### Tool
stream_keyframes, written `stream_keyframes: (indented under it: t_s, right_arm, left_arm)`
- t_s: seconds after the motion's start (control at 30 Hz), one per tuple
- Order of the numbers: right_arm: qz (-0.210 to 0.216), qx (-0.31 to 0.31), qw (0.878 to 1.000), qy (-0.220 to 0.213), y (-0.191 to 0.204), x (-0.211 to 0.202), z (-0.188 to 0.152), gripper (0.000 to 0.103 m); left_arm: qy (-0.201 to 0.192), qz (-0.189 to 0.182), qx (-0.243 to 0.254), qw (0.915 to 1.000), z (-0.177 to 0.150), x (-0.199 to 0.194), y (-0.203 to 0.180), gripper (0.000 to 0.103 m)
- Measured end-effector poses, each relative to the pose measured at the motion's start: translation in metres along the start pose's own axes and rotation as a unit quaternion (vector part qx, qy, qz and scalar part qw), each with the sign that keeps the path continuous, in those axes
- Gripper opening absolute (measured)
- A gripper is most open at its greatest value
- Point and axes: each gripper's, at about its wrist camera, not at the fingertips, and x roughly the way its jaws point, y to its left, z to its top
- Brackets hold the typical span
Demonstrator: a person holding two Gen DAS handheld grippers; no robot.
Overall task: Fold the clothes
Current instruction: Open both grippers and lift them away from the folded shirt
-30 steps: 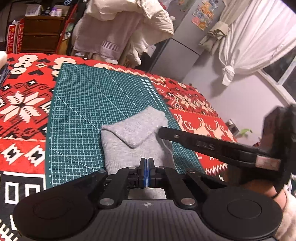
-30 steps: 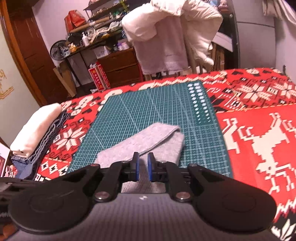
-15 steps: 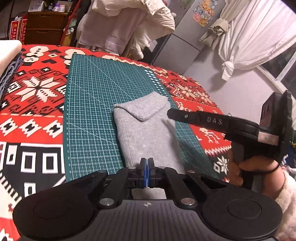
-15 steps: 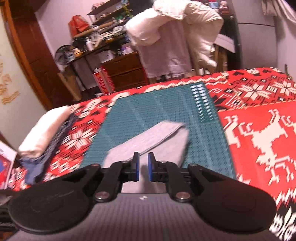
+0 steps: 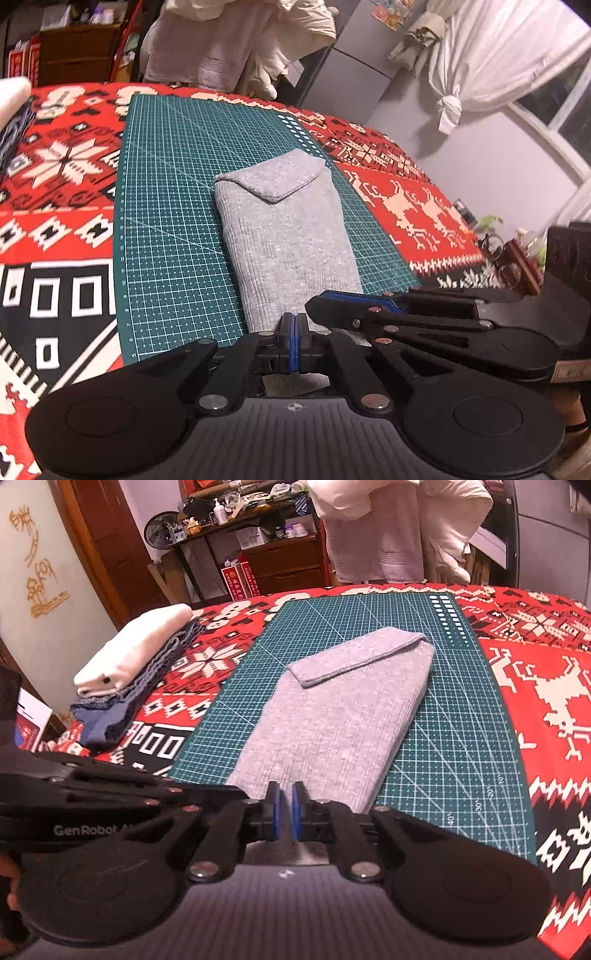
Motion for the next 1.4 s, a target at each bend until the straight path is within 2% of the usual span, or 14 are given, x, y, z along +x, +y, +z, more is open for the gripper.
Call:
stream_keyframes:
  t_s: [0.2,0.4,0.5,0.83,1.17,1.27,1.33,1.4]
  right_arm:
    - [-0.012,-0.009,1.000,0.005,0.003,-0.008,-0.005,0.006]
    - [0.004,0.000,1.000,-0.002,0.005,-0.024,-0.012,0.009]
    - [-0.003,-0.011,1.000,0.010,0.009,-0.022,-0.017,0.009]
    - [-0.013,0.002,1.000,0.019,-0.003,-0.045,-0.030,0.009]
    - [-0.045,-0.016,0.999,0.005,-0.003,-0.075,-0.037,0.011]
    - [-0.048,0.002,0.999,-0.004,-0.009,-0.083,-0.038,0.012]
    - [-0.049,0.020,0.999,-0.013,-0.014,-0.088,-0.037,0.020]
    - [-0.050,0.036,0.998,-0.023,-0.019,-0.092,-0.035,0.020]
  left_arm:
    - [0.007,0.010,0.006,0.9999,-0.001,-0.005,-0.002,0.001]
    - [0.019,0.013,0.019,0.9995,-0.011,-0.012,-0.009,0.000]
    - [0.032,0.020,0.019,0.9991,-0.018,-0.008,-0.010,0.000]
    - [0.041,0.027,0.019,0.9986,-0.031,-0.020,-0.011,0.000]
    - [0.019,0.044,0.028,0.9985,-0.035,-0.047,-0.022,0.004]
    - [0.009,0.046,0.021,0.9987,-0.036,-0.055,-0.021,0.004]
    - [0.003,0.044,0.008,0.9990,-0.035,-0.060,-0.017,0.004]
    - [-0.001,0.044,-0.011,0.9990,-0.032,-0.064,-0.013,0.008]
